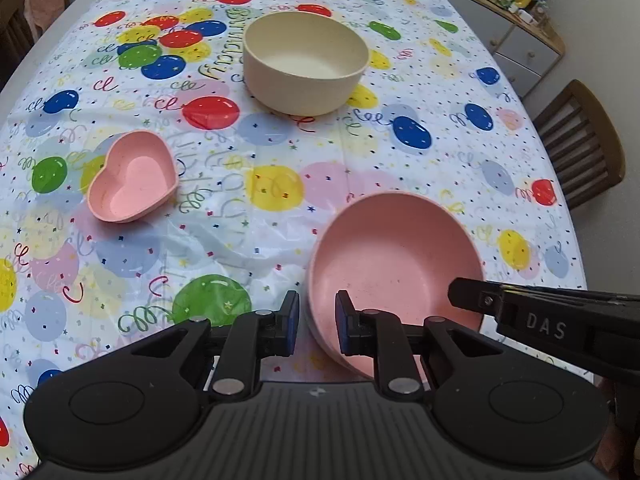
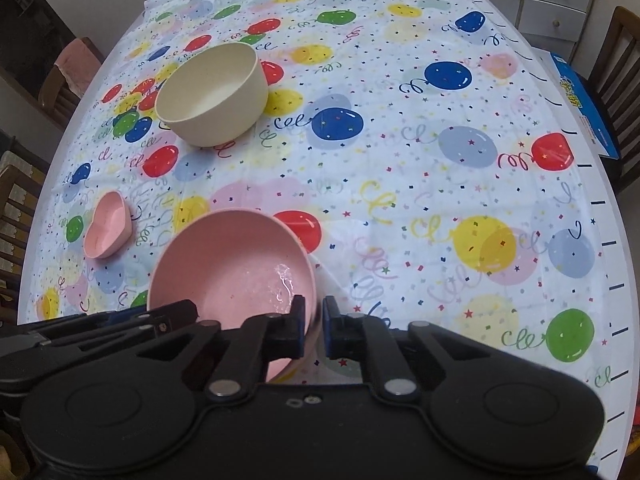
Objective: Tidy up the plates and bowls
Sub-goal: 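Grip the pink bowl rim with both grippers, then carry the pink bowl with both grippers and lower it onto the bear plate, then open both grippers to release the pink bowl, then move both grippers to the cream bowl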
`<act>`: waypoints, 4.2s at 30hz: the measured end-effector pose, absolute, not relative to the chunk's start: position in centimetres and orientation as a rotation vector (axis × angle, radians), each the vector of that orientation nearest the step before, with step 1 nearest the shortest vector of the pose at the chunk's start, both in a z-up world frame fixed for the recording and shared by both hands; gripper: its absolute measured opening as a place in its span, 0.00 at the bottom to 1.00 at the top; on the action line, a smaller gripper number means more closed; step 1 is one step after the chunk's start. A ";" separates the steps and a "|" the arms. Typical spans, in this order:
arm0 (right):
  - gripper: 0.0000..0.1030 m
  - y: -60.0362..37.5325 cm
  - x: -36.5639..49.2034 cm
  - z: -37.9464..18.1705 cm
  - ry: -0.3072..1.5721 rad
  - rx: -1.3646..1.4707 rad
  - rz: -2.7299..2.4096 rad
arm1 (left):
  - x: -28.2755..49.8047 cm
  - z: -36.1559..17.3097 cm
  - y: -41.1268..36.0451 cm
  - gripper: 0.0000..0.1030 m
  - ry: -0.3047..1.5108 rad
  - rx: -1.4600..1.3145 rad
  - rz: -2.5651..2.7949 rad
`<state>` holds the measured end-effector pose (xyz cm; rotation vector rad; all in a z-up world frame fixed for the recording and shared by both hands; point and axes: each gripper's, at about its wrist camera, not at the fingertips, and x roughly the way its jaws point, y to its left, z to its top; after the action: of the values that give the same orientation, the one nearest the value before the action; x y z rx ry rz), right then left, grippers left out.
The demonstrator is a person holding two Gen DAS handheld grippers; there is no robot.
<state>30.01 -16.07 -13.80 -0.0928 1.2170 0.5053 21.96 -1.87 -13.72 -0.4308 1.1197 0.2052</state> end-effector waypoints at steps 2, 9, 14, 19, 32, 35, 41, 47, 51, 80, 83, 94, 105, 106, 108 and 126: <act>0.06 -16.1 29.8 -13.6 1.210 -0.091 0.501 | 21.8 -13.5 -2.2 0.18 1.128 -0.420 0.198; 0.06 -17.1 28.4 -12.6 1.209 -0.082 0.484 | 20.7 -12.4 -3.3 0.18 1.133 -0.396 0.149; 0.07 -18.7 26.9 -11.4 1.206 -0.064 0.475 | 19.5 -11.2 -4.6 0.18 1.143 -0.370 0.093; 0.07 -20.9 25.2 -10.3 1.210 -0.036 0.449 | 18.1 -10.2 -6.6 0.18 1.165 -0.333 0.026; 0.07 -26.8 20.3 -9.8 1.222 0.029 0.366 | 14.4 -11.3 -12.1 0.18 1.264 -0.235 -0.130; 0.07 -27.7 19.4 -10.4 1.236 0.049 0.348 | 13.8 -11.9 -12.7 0.18 1.286 -0.218 -0.146; 0.07 -28.8 17.8 -11.7 1.265 0.072 0.327 | 13.2 -12.3 -13.4 0.18 1.312 -0.195 -0.169; 0.07 -29.5 17.0 -12.9 1.287 0.091 0.316 | 13.2 -13.1 -13.8 0.18 1.327 -0.172 -0.185; 0.07 -29.5 16.8 -13.3 1.293 0.094 0.311 | 13.2 -13.6 -13.8 0.18 1.340 -0.168 -0.187; 0.30 -27.6 15.2 -8.2 1.184 0.047 0.343 | 11.6 -7.6 -11.0 0.19 1.145 -0.177 -0.190; 0.32 -27.0 14.8 -7.0 1.155 0.032 0.355 | 11.4 -6.5 -10.2 0.23 1.110 -0.182 -0.185; 0.45 -23.7 14.6 -2.8 1.047 -0.005 0.415 | 10.6 -2.6 -5.8 0.25 0.991 -0.201 -0.116; 0.58 -19.4 16.4 0.9 0.970 -0.040 0.487 | 11.2 0.7 -1.2 0.66 0.888 -0.222 0.003; 0.60 -19.0 16.7 1.2 0.967 -0.042 0.495 | 11.5 0.8 -0.9 0.66 0.884 -0.222 0.015; 0.64 -18.2 17.6 1.7 0.956 -0.057 0.507 | 12.3 1.0 -0.3 0.66 0.881 -0.226 0.032; 0.94 -13.6 30.1 0.2 0.972 -0.129 0.560 | 22.5 -1.2 3.9 0.73 0.912 -0.284 0.233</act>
<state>30.12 -13.60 0.16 -0.1293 0.9722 0.5597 22.46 3.92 -1.18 -0.2838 0.9124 0.2331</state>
